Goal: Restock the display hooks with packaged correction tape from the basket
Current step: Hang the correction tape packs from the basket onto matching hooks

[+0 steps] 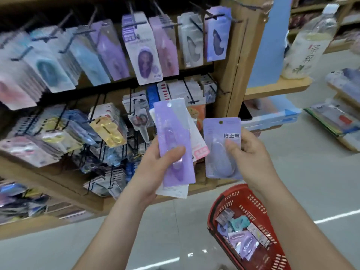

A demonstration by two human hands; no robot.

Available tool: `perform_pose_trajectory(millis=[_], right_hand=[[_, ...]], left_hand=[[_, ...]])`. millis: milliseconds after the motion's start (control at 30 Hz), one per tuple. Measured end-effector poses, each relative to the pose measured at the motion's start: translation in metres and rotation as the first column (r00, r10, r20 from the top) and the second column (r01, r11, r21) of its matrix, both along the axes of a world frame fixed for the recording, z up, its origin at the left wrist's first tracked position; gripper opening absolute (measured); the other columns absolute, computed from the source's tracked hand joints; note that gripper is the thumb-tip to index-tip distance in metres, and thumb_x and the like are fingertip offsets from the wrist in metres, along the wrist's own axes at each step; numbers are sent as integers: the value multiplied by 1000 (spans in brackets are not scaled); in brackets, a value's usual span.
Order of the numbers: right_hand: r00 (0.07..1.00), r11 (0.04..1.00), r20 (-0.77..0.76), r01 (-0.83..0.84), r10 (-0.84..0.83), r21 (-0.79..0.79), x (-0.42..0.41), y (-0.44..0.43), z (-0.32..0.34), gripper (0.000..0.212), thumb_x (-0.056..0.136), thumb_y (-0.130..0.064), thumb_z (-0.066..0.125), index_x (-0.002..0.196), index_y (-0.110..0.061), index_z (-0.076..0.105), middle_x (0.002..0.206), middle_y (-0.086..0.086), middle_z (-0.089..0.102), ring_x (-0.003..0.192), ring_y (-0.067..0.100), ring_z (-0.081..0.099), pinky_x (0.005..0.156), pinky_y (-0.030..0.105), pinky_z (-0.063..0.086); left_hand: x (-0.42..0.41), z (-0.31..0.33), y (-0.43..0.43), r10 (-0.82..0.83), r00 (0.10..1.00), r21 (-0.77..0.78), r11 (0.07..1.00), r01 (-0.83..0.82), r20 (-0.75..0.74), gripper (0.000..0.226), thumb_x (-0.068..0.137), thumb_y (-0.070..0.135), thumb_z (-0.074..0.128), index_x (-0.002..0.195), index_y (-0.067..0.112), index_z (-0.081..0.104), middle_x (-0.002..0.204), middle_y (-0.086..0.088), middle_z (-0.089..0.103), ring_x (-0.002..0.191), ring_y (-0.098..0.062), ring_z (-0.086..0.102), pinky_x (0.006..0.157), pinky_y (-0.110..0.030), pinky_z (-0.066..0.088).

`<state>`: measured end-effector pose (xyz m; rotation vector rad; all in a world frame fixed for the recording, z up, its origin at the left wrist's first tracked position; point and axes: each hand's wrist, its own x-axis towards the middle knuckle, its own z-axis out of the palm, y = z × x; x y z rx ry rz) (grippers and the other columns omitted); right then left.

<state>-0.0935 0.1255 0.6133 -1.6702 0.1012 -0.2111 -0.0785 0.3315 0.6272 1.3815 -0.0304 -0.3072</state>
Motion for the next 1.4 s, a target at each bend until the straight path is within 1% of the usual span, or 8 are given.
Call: perform_pose_trajectory(millis=[133,233,367,700,867,1100,1233,1400], right_hand=[[996,996,77,39,-45,76,16,57,10,45,98,-13,53,122,-51,53,116,-7,70,107,18,68,95,40,53],[997,998,71,11,-15,65,20,98,14,47,91,-35,65,130,-48,42,122,-19,62,113,-1,60,101,32,47],[994,993,73,-68,75,-93,23,139,16,109,71,-32,87,152,-40,15,154,-15,34,140,-4,34,113,22,33],[975,970,82,-194,208,-146,42,216,23,33,84,-10,78,113,-23,70,110,-14,72,105,-3,63,94,15,44],[954,943,63,-279,294,-182,61,242,28,34,88,-8,72,105,-37,65,106,-27,66,101,-18,58,88,3,39],[919,910,63,-372,388,-181,99,267,23,63,81,-10,76,128,-46,54,132,-21,58,125,6,55,111,41,43],[851,854,88,-520,518,3,126,301,12,87,78,3,79,138,-45,39,120,-2,71,106,14,70,93,38,57],[717,718,43,-696,696,1,154,346,2,51,78,4,77,110,-32,62,93,-20,76,92,5,73,77,25,58]], left_hand=[[4,4,43,-120,992,116,986,116,35,41,77,26,66,118,23,61,107,3,73,94,-15,67,80,-29,55],[12,7,71,-121,991,154,982,113,50,44,80,29,67,121,16,60,110,-15,71,94,-23,65,89,-40,53],[19,7,107,-69,996,103,993,63,61,47,82,29,69,120,4,60,100,-8,73,93,-22,69,88,-40,54],[35,11,162,190,971,67,977,-201,145,56,73,36,76,123,25,54,112,5,71,101,-12,69,85,-33,57],[47,12,184,355,917,55,927,-370,181,42,81,29,78,113,11,57,86,6,66,70,-6,63,64,-21,49],[43,-6,239,502,862,14,863,-504,66,57,71,40,79,114,9,59,105,-20,70,89,-28,67,80,-45,56],[35,-17,267,601,797,-2,799,-602,53,46,77,30,74,117,11,60,104,-2,73,93,-16,70,76,-28,55],[23,-27,294,754,655,12,655,-755,42,48,70,39,75,111,16,64,104,-1,73,96,-16,69,82,-30,53]])
